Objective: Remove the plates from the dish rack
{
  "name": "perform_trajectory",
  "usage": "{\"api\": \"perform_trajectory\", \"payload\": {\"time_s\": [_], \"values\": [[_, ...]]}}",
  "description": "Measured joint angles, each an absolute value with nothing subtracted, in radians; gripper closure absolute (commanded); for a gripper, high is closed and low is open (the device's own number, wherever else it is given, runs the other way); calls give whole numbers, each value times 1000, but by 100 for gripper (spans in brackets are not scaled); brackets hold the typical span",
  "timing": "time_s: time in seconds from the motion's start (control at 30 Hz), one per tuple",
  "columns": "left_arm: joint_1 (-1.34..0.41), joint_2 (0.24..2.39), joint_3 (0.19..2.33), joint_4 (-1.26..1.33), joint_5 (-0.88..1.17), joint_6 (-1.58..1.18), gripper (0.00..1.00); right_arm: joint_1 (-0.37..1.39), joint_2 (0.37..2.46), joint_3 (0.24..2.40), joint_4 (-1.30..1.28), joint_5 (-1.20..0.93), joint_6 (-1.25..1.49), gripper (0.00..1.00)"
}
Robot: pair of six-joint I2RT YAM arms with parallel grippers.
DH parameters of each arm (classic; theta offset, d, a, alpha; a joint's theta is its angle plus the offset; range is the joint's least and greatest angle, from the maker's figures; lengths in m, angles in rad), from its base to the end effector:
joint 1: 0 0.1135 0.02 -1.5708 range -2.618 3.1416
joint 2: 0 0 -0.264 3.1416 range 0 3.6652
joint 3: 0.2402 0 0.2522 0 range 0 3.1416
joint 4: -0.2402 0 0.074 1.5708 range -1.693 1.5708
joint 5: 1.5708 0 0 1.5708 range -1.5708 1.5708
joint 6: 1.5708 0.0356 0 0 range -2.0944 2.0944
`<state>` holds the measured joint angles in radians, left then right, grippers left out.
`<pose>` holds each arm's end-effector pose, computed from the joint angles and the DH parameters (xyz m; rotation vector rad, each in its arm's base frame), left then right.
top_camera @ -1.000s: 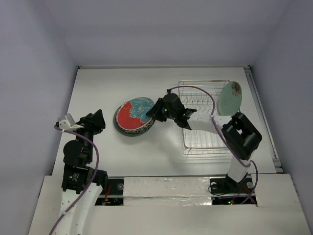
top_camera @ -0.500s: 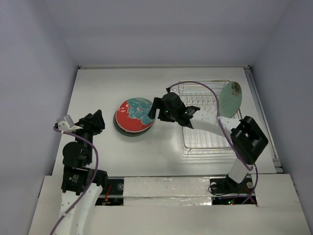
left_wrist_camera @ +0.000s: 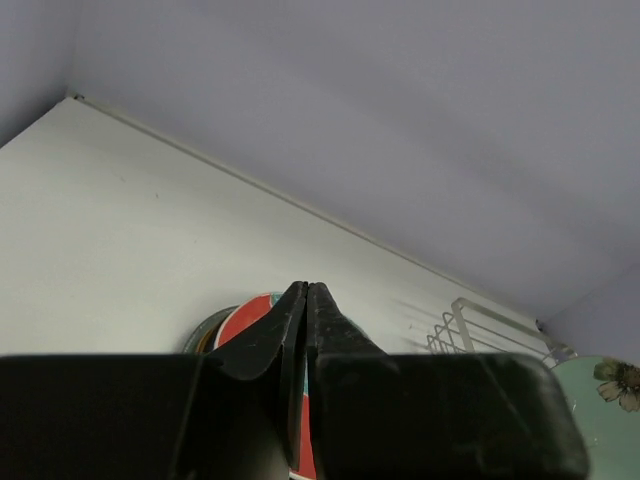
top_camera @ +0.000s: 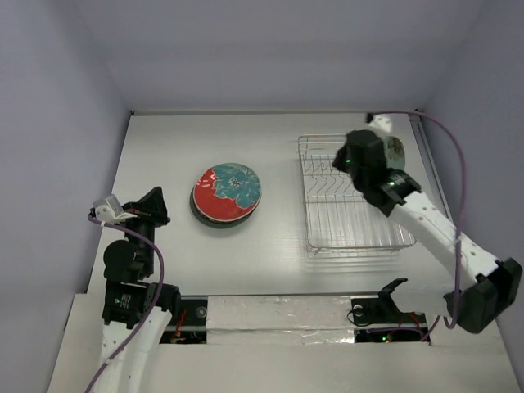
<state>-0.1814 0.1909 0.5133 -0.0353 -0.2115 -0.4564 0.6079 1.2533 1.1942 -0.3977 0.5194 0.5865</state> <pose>0.0785 -0.0068 0.3289 -0.3578 1.2511 -0.4105 0.2398 0.1453 0.3635 0.3012 1.9493 0.2539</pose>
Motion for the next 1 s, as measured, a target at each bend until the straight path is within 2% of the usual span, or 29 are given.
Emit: {"api": "perform_trajectory", "payload": {"time_s": [0.07, 0.13, 0.17, 0.23, 0.3, 0.47, 0.67, 0.87, 1.0], "values": [[-181, 178, 513, -35, -212, -457, 100, 495, 1188, 1192, -420, 586, 555, 100], [-181, 167, 513, -35, -212, -457, 98, 407, 1151, 1186, -448, 640, 537, 74], [-181, 164, 513, -35, -212, -457, 94, 369, 1142, 1181, -461, 665, 527, 59], [-181, 163, 513, -35, -212, -456, 86, 305, 1140, 1165, -480, 700, 500, 37], [-181, 163, 513, -35, -212, -456, 81, 245, 1155, 1144, -490, 702, 469, 32], [-181, 161, 513, -35, -212, -456, 78, 104, 1259, 1132, -501, 680, 401, 34], [-181, 158, 513, -35, -212, -456, 77, 80, 1390, 1159, -525, 630, 344, 46], [-181, 156, 513, -35, -212, -456, 75, 48, 1483, 1221, -545, 628, 312, 63], [-181, 153, 513, -35, -212, -456, 75, 32, 1507, 1248, -559, 604, 281, 82]]}}
